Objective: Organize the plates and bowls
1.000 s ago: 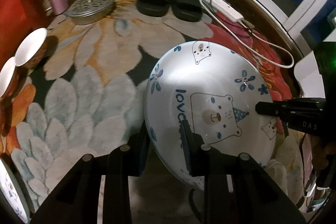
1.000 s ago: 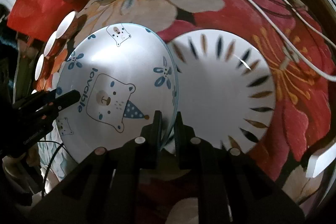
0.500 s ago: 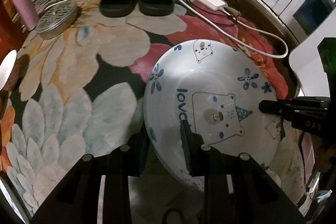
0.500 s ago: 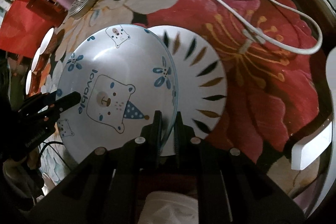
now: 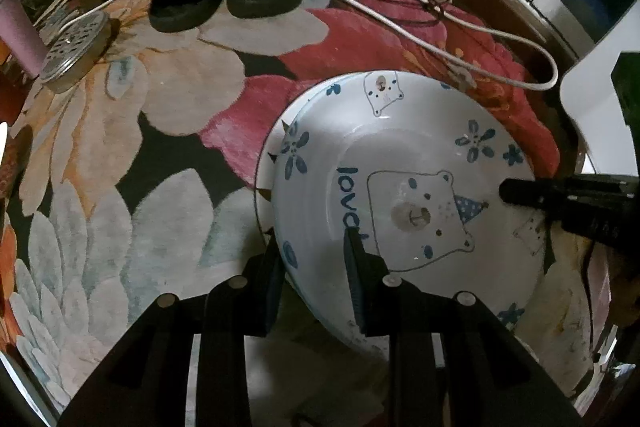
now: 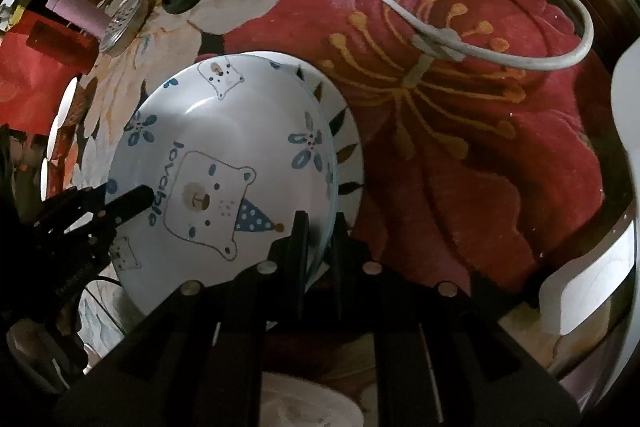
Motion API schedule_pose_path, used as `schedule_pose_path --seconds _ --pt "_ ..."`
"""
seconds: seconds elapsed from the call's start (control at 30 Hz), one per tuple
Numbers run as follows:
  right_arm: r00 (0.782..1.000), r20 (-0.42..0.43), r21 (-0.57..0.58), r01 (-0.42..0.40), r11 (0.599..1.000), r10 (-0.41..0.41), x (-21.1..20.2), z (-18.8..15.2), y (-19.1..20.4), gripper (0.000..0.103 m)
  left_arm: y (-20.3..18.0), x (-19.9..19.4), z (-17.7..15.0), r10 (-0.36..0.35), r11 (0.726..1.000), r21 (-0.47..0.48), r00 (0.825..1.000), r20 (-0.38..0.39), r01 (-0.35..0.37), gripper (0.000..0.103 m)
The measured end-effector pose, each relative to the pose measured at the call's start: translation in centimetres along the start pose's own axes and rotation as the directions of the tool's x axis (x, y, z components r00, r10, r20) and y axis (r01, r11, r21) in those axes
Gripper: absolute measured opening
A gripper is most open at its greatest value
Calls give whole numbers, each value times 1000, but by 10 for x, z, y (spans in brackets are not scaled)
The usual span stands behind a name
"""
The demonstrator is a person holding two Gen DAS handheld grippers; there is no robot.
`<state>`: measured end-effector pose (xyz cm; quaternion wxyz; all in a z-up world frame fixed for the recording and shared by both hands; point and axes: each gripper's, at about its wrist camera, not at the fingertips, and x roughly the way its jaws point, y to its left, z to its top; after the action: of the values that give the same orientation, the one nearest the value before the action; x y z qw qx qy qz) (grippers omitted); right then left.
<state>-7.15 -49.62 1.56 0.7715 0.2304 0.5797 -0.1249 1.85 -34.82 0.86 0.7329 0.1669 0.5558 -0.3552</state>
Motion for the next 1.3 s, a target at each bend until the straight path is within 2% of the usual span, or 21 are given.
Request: schedule_pose_path --seconds 0.27,0.53,0.6,0.67,0.73,0.87,0.9,0.93,0.97,1.1,1.17,1.2,1.23,1.3 --pt "1000 -3 -13 12 1000 -12 7 5 -3 12 0 11 -1 27 1000 -12 999 -29 -27 29" --pt "1000 -3 -21 22 1000 -22 9 7 -5 11 3 11 1 7 1000 -22 999 -36 -7 29" --pt "1000 -3 -12 14 1000 -14 10 7 -6 14 5 10 2 -18 999 -36 999 -35 17 37" --pt "1000 -12 -13 14 1000 -14 13 9 -3 14 3 2 2 -18 999 -28 1000 -5 18 59" --pt "1000 -21 -16 18 1000 -18 17 9 -1 14 1 -7 2 -26 999 -18 999 29 27 68" --pt "1000 -10 -18 16 1000 -16 15 9 2 14 0 -17 2 -37 999 -24 998 50 39 71" --pt "1000 -12 -17 18 1000 -18 15 9 2 14 1 -17 1 -37 999 -33 998 50 38 74" --pt "1000 -16 -14 18 1000 -19 15 10 2 14 3 -18 -1 -37 998 -42 998 51 39 84" --pt "1000 -20 -10 17 1000 -17 14 10 1 14 5 -18 -2 -40 998 -53 998 55 43 89" --pt "1000 -8 -21 29 999 -30 7 8 4 17 16 -17 -5 -23 995 -98 998 51 28 98" --pt "1000 15 -20 19 1000 -18 2 8 8 39 22 -17 -9 -16 993 -116 999 44 21 100" --pt "999 37 -21 18 1000 -17 -2 8 10 63 25 -17 -11 -14 992 -124 999 41 19 100" --pt "998 57 -24 17 1000 -16 -7 8 14 77 28 -17 -12 -11 991 -132 999 42 17 100" --pt "996 89 -46 20 999 -15 -14 10 23 84 32 -19 -15 -1 990 -140 999 41 6 101"
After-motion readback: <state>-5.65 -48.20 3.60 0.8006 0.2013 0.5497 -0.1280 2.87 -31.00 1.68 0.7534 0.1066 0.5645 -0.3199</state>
